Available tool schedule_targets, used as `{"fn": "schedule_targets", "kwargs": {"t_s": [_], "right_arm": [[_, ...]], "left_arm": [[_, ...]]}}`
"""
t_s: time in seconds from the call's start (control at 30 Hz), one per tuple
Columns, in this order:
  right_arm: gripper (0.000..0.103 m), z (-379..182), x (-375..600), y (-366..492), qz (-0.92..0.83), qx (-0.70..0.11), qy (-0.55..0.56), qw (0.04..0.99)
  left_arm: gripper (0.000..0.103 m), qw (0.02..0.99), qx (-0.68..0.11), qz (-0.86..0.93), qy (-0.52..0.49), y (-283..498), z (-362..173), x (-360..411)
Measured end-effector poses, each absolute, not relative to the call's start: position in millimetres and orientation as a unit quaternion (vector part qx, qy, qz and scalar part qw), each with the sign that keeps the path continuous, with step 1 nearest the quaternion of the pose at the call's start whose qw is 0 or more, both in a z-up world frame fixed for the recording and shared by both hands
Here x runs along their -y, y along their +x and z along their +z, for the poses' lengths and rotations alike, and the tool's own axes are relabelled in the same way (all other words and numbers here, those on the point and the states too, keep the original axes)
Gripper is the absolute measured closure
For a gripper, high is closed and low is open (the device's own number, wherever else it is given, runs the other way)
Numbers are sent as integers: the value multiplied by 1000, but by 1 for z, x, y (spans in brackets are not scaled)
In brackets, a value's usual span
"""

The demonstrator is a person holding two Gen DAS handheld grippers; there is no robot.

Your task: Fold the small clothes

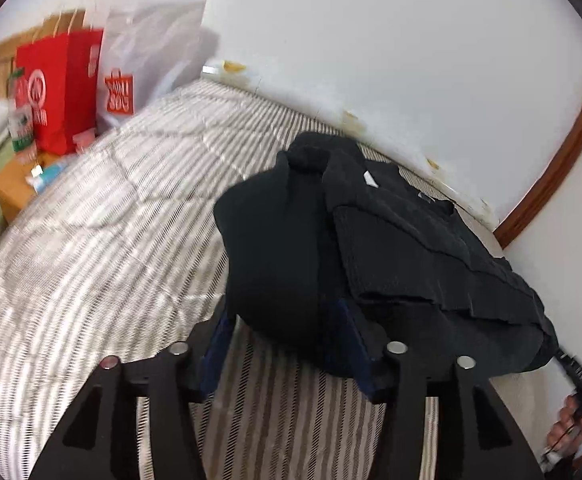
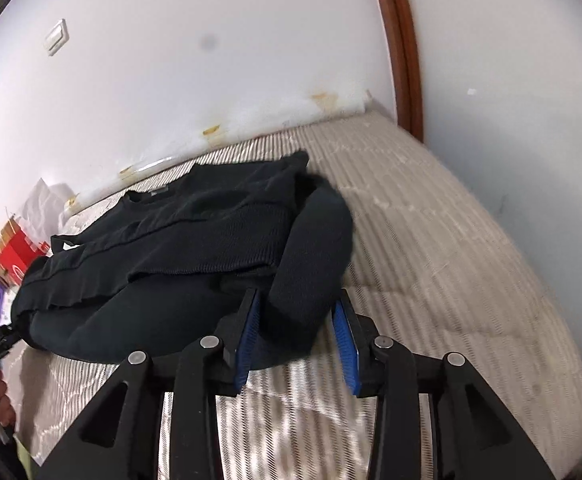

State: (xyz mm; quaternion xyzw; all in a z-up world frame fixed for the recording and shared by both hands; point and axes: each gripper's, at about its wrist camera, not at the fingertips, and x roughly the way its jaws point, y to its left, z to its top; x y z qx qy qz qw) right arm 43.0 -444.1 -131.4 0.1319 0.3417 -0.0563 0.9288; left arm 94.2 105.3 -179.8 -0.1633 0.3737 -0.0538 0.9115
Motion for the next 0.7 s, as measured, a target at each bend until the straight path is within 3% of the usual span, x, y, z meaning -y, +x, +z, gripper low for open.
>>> {"fn": "schedule_targets", "kwargs": {"t_s": [0.23,0.7], "right_arm": [[66,-99,427,35,-40,-303,103,947],[69,-146,350,72,18,-354,55,934]], "left_arm": [[35,937,-316,-77,-131,76,-150,-92],[35,919,-377,-110,-42,99,-181,-38]]}}
